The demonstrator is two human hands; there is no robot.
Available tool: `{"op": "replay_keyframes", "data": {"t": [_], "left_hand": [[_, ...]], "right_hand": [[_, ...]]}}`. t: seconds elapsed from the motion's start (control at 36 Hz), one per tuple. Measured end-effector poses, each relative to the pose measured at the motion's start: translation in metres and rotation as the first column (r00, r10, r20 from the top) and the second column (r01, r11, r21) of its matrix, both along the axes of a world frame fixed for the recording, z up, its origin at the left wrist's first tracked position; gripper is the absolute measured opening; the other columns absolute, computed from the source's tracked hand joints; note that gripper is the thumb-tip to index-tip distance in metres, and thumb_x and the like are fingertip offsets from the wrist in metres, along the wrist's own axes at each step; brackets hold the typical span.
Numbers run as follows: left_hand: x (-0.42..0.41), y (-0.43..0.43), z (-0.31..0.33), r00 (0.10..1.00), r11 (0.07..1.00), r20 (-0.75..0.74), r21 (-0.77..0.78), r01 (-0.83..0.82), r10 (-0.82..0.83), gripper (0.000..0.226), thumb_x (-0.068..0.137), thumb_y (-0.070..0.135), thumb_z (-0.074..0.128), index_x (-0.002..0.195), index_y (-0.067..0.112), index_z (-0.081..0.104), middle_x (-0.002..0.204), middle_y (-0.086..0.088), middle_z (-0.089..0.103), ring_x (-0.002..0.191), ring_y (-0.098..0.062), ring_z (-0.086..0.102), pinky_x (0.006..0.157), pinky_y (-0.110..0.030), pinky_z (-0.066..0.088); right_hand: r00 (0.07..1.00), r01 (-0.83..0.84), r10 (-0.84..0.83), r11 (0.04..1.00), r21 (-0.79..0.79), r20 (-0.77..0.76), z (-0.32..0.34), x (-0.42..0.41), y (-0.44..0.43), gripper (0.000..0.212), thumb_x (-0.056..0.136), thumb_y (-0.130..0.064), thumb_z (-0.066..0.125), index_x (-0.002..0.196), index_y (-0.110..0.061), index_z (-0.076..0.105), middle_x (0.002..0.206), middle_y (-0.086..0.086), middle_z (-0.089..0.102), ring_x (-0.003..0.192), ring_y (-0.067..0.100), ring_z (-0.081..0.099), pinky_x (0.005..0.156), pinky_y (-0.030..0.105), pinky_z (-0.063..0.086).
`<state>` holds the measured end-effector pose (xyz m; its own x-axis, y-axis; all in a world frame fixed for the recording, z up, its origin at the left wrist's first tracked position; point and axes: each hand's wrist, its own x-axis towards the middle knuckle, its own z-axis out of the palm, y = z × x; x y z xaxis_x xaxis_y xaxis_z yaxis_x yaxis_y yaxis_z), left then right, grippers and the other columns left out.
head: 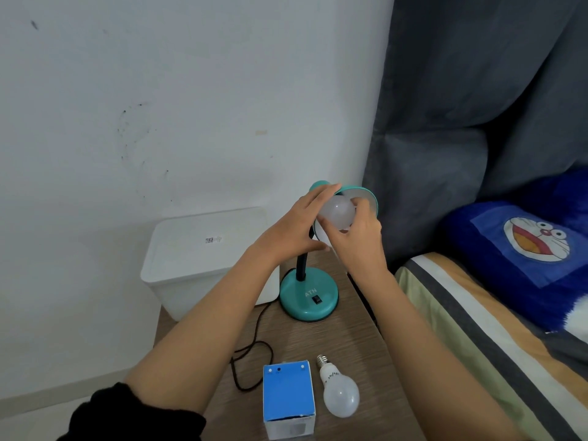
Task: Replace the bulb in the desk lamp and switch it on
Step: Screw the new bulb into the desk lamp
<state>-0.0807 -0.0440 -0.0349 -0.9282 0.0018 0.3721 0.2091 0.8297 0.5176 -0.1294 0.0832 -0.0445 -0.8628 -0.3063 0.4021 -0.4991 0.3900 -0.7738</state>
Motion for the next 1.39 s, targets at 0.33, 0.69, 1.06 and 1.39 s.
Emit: {"op": "replay_keyframes", "data": {"t": [0.33,0.69,1.06,1.39], "left_hand": [[0.005,0.002,0.003,1.0,1.0,0.021,-0.012,0.005,-0.005,0.104,0.07,0.016,0.08,0.148,0.029,0.012,0.154,0.005,0.019,0.14,-0.013,0.022,0.113,-0.026,0.023],[0.003,0.004,0.002,0.999,1.0,0.035,-0.01,-0.004,0.004,0.106,0.069,0.012,0.081,0.148,0.029,0.012,0.154,0.004,0.018,0.14,-0.015,0.022,0.111,-0.026,0.024],[0.006,0.005,0.002,1.0,1.0,-0.007,0.004,0.004,-0.004,0.097,0.075,0.02,0.077,0.148,0.029,0.013,0.155,0.006,0.018,0.139,-0.007,0.02,0.109,-0.015,0.018],[0.008,0.007,0.002,1.0,0.999,0.017,0.039,-0.005,0.004,0.096,0.076,0.019,0.075,0.147,0.032,0.011,0.156,0.008,0.015,0.137,0.004,0.015,0.105,0.002,0.011]], "right_hand": [[0.975,-0.073,0.109,0.981,0.18,-0.194,0.001,-0.009,0.013,0.062,0.08,-0.03,0.07,0.132,-0.012,0.042,0.128,0.011,0.046,0.111,0.028,0.053,0.084,0.029,0.042],[0.99,0.007,0.013,0.99,0.143,-0.138,0.0,-0.007,0.005,0.062,0.082,-0.044,0.064,0.128,-0.007,0.045,0.108,0.016,0.063,0.093,0.033,0.063,0.077,0.041,0.053],[1.0,-0.008,0.006,0.997,-0.083,-0.03,-0.007,0.0,0.004,0.065,0.076,-0.036,0.074,0.13,-0.014,0.046,0.124,0.008,0.054,0.11,0.021,0.054,0.088,0.038,0.052],[0.997,-0.074,0.073,0.994,-0.076,-0.019,-0.008,-0.003,0.009,0.063,0.077,-0.025,0.073,0.131,-0.014,0.042,0.13,0.007,0.045,0.116,0.018,0.045,0.084,0.024,0.038]]}}
